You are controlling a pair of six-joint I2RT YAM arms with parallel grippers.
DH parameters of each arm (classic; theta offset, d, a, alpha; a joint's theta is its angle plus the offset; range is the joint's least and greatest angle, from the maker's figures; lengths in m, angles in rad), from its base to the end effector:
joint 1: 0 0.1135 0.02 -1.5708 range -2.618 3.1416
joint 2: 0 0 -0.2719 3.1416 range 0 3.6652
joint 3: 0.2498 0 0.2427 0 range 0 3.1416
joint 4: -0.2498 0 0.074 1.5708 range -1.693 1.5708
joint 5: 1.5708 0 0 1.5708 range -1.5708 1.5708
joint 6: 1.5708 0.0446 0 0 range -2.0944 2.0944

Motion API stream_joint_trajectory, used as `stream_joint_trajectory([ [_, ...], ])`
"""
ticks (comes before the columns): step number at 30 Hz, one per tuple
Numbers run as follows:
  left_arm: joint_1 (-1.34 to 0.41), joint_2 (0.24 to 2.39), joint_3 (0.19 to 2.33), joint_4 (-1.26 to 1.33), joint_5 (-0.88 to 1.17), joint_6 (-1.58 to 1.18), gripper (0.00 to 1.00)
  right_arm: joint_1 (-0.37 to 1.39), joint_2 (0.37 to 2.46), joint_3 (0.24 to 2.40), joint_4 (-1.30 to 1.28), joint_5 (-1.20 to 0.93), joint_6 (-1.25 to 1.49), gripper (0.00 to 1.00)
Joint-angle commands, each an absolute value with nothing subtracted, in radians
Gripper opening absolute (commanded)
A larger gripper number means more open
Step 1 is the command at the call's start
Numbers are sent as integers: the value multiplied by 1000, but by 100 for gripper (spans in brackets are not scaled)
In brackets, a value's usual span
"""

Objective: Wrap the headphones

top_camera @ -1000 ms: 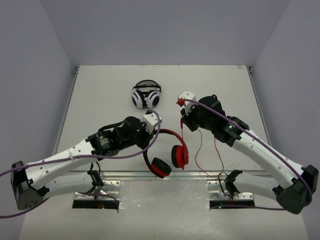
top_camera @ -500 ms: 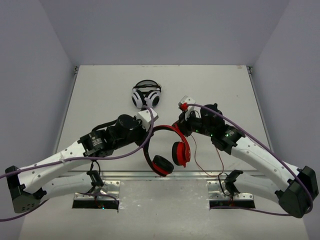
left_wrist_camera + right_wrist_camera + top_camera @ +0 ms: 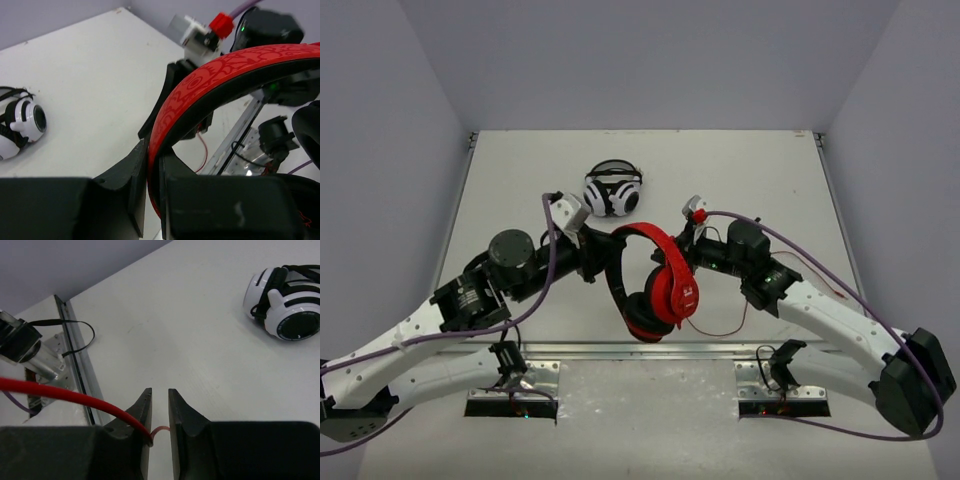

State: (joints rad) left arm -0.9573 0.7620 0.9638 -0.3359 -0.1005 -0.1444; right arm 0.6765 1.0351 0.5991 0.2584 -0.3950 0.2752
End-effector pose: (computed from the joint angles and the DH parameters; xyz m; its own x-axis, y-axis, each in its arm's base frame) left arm 0.0952 -0.1274 0.3913 -0.1850 0.0141 -0.9826 0.7373 0.6630 -0.1293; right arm 0.1710 0.1593 0.2820 -0.3699 0.0247 -0.9288 -0.8029 0.4945 0.3329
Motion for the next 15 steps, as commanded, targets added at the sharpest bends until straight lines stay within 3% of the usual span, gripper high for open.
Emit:
stream_joint_trajectory([
  [1, -969, 732, 1043, -127, -107, -250, 0, 672, 1061, 571, 504, -521, 391, 20],
  [7, -969, 782, 1107, -135, -237, -333, 0, 672, 1175, 551, 699, -557, 471, 14],
  [14, -969, 822, 1169, -175, -567, -486, 0, 672, 1287, 468, 952, -589, 589, 16],
  [15, -969, 827, 1172, -187, -596, -501, 0, 672, 1299, 448, 1019, -594, 619, 12],
])
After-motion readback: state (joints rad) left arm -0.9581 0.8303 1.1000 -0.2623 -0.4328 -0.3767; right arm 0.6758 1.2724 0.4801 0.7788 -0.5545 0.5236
